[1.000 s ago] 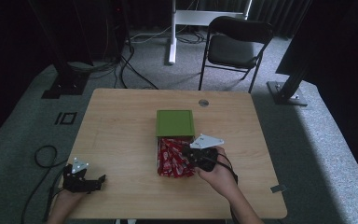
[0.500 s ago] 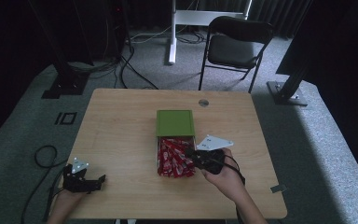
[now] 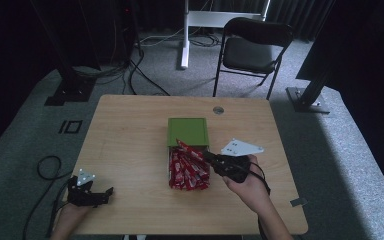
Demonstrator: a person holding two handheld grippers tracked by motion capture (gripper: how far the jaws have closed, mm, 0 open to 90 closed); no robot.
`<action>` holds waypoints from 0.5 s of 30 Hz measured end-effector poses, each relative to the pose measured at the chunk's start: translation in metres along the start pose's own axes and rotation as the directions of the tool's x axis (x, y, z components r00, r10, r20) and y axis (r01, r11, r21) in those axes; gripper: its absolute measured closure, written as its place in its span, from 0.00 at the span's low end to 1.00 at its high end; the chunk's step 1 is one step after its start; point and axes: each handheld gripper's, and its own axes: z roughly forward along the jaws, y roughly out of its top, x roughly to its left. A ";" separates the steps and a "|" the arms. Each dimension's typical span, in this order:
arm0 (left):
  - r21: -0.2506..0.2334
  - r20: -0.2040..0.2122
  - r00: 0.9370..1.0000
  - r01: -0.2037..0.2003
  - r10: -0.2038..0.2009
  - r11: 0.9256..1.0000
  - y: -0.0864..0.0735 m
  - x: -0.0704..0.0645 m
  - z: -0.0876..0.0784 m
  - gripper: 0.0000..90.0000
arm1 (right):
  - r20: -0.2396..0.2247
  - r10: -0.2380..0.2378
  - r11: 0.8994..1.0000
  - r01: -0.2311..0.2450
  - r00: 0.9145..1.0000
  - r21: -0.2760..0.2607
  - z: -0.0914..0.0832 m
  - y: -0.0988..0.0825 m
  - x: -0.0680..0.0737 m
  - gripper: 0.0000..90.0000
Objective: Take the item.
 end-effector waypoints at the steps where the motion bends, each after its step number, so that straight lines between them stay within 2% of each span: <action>1: 0.000 0.000 1.000 0.000 0.000 1.000 0.000 0.000 0.000 0.01 | 0.015 -0.001 1.000 0.001 1.000 -0.003 0.000 0.001 -0.001 0.99; 3: 0.000 0.000 1.000 0.000 0.000 1.000 0.000 0.000 0.000 0.01 | 0.050 0.014 1.000 -0.013 0.999 -0.026 -0.001 0.002 -0.006 0.99; 6: 0.000 -0.001 1.000 -0.001 0.001 1.000 0.000 0.000 0.000 0.01 | 0.059 0.027 0.999 -0.025 0.998 -0.038 -0.001 0.003 -0.008 0.99; 7: 0.000 -0.001 1.000 -0.001 0.001 1.000 0.000 0.000 0.000 0.01 | 0.090 0.049 0.998 -0.045 0.995 -0.054 -0.001 0.003 -0.016 0.99; 10: 0.000 0.000 1.000 -0.001 0.001 1.000 0.000 0.000 0.000 0.01 | 0.109 0.066 0.996 -0.059 0.992 -0.068 0.000 0.003 -0.021 0.99; 15: -0.002 -0.001 1.000 0.001 -0.001 1.000 0.000 0.000 0.000 0.01 | 0.182 0.124 0.989 -0.106 0.975 -0.107 0.004 -0.003 -0.040 0.99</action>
